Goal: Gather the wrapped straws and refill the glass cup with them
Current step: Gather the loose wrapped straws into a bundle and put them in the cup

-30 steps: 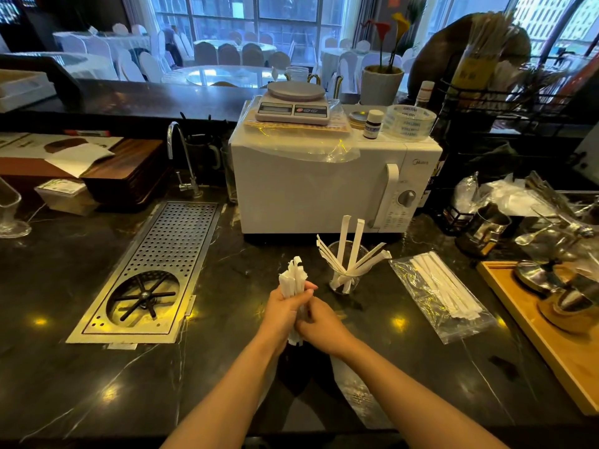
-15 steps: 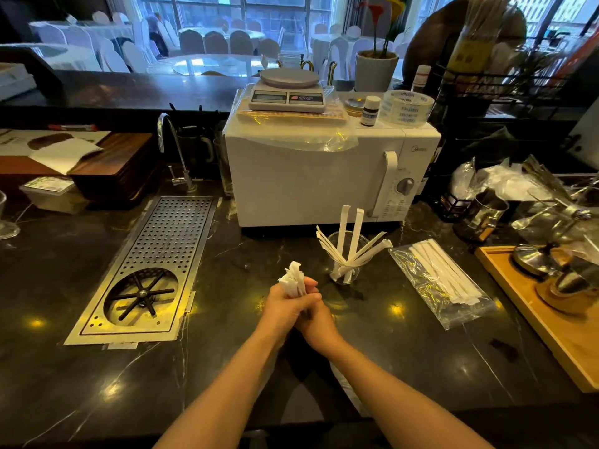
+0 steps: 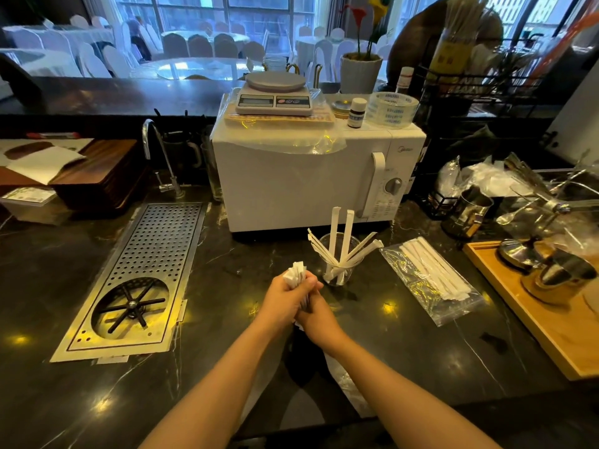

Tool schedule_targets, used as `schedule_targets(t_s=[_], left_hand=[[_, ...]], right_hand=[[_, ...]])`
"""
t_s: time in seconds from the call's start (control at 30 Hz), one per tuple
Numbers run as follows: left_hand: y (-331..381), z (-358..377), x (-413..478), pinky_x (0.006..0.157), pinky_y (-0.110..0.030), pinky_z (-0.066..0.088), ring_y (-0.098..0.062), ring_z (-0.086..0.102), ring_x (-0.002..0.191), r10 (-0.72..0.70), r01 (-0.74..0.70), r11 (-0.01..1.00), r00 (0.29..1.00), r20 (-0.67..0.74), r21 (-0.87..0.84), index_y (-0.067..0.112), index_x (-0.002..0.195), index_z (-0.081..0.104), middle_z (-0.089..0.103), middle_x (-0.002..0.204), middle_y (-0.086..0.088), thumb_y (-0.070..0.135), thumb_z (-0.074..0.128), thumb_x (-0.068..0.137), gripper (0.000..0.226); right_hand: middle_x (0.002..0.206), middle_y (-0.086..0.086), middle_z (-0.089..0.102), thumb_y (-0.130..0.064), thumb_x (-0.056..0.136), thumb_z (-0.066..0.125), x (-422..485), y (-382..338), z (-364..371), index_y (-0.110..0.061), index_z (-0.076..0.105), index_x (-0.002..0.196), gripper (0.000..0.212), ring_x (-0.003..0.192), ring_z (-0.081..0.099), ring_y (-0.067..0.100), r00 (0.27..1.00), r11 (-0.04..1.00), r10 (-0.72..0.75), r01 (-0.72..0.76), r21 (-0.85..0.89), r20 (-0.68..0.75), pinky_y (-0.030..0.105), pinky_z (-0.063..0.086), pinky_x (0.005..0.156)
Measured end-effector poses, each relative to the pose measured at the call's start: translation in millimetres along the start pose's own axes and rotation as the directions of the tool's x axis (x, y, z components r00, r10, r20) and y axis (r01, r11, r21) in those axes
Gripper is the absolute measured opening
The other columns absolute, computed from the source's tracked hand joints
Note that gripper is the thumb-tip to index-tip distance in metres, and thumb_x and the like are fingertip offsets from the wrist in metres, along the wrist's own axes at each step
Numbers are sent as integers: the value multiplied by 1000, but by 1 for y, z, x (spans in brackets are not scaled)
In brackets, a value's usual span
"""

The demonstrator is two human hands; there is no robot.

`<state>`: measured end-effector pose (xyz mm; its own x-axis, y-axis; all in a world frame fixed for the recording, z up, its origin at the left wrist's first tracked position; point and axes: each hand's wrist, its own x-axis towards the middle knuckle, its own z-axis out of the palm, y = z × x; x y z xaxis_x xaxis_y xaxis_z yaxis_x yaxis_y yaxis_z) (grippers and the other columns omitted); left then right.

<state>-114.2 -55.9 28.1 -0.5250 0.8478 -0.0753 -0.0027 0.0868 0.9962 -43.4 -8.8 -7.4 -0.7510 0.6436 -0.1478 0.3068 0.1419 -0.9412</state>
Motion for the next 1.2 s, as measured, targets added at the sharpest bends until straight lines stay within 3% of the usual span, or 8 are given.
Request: schedule_targets(t_s=[0.37,0.5,0.57,0.67,0.73,0.87,1.0,1.2], left_hand=[[90,26,44,79,-21,47,-6,61,75,179,-179,981,984,14,80,20,73,57,63,72,4,17,50,91,19],[120,44,65,81,-24,49,-7,61,70,246,-247,967,969,26,65,20,70,57,63,70,2,13,52,90,22],[125,52,76,82,-27,49,-7,60,69,244,-247,966,969,44,74,20,69,56,63,70,2,12,52,90,23],[122,60,89,84,-26,49,-8,61,72,193,-198,976,979,68,93,19,72,57,63,72,1,12,51,90,21],[116,63,95,80,-22,47,-7,61,74,142,-150,982,987,70,118,18,76,58,64,74,2,14,50,91,18],[103,63,104,85,-30,46,-13,63,86,60,-70,982,996,60,175,14,89,62,67,84,-1,19,51,91,12],[97,62,108,96,-41,45,-25,60,106,13,-20,973,999,34,228,18,85,64,66,106,-15,17,56,87,8],[84,63,113,93,-38,47,-24,60,103,25,-22,973,1000,-10,231,9,97,67,66,106,-14,12,62,83,15]], right_hand=[[132,16,51,-2,94,41,29,-66,-67,-6,36,136,42,127,46,27,987,987,-154,151,-64,-42,26,40,97],[105,5,53,3,93,42,43,-88,-99,6,41,129,36,102,50,15,981,983,-184,184,-4,-65,1,43,70],[92,-2,55,-1,94,42,50,-89,-111,7,45,124,31,85,54,10,986,988,-154,155,1,-69,-1,43,59],[112,14,60,-5,94,44,58,-83,-124,3,46,125,32,105,58,24,993,995,-99,97,-27,-61,15,44,78],[124,19,57,-7,94,46,62,-77,-129,0,47,127,34,118,54,29,997,997,-63,62,-36,-41,18,44,81],[126,18,57,-11,92,51,68,-70,-134,-5,48,127,36,119,54,30,1000,996,-2,4,-87,27,29,43,91],[128,17,57,-9,89,55,75,-66,-137,-7,45,130,43,119,54,29,997,990,27,-16,-138,77,33,42,96],[131,18,54,-5,85,60,80,-60,-135,-4,42,132,49,123,51,32,998,984,24,-13,-180,55,32,41,96]])
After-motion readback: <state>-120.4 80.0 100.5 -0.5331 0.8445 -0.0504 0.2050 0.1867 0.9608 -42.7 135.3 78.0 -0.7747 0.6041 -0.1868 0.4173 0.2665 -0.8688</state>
